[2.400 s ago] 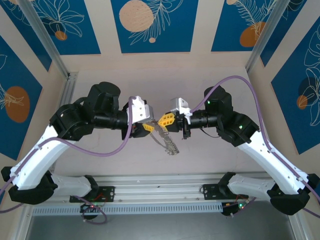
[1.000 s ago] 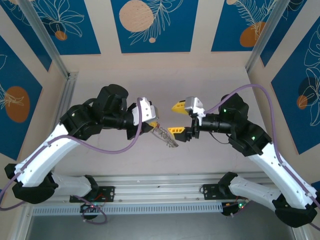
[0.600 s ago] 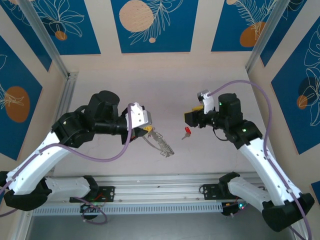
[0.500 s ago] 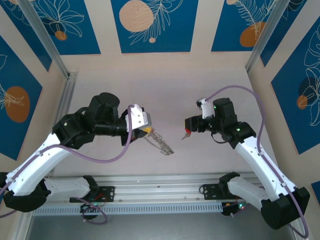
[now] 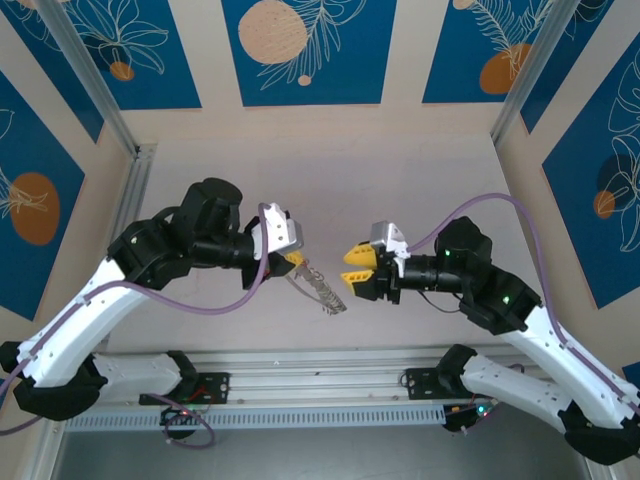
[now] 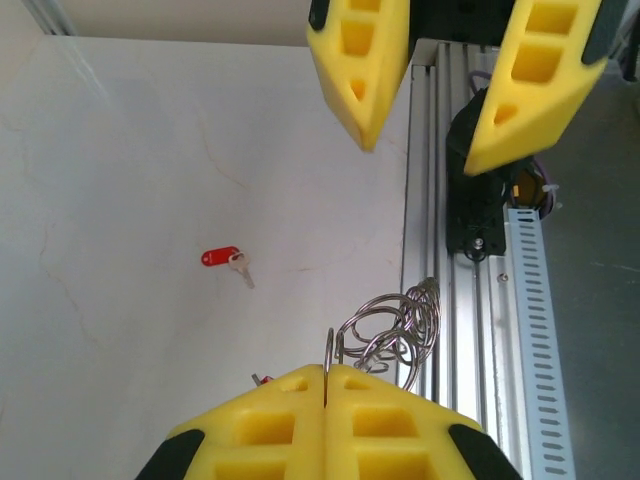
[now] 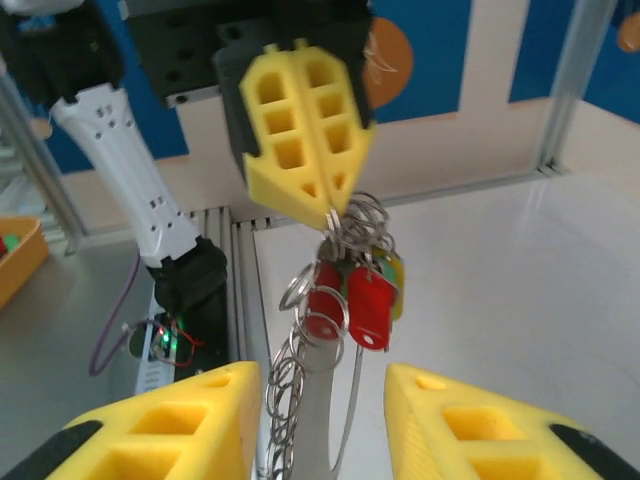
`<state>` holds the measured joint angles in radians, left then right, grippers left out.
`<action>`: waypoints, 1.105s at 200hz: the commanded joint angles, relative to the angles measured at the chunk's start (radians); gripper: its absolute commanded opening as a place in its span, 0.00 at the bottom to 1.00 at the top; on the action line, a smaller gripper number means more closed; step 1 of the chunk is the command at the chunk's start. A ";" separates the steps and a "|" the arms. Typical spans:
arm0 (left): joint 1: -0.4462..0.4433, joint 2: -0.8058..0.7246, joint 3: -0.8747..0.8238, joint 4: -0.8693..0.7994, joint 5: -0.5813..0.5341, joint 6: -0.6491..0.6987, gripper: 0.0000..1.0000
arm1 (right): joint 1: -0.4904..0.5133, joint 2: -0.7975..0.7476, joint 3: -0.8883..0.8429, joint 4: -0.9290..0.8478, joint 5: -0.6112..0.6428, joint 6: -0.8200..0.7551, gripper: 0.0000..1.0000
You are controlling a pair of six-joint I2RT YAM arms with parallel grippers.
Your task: Put the keys on the keyring
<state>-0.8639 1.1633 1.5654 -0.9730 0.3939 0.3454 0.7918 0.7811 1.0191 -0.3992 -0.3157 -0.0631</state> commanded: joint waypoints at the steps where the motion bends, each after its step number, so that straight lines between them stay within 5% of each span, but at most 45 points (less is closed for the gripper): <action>1: 0.008 0.010 0.073 -0.059 0.067 -0.019 0.00 | 0.010 0.061 0.070 -0.017 -0.075 -0.119 0.33; 61: 0.002 0.059 0.165 -0.174 0.025 0.003 0.00 | 0.007 0.223 0.188 0.013 -0.179 -0.184 0.18; 113: 0.001 0.075 0.173 -0.169 0.026 0.017 0.00 | 0.006 0.258 0.206 0.023 -0.222 -0.194 0.16; 221: 0.000 0.081 0.170 -0.148 0.034 0.017 0.00 | 0.010 0.319 0.216 0.017 -0.239 -0.202 0.31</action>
<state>-0.8642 1.2469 1.7046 -1.1450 0.4107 0.3492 0.7948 1.0927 1.2045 -0.3817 -0.5285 -0.2584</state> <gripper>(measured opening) 0.053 0.305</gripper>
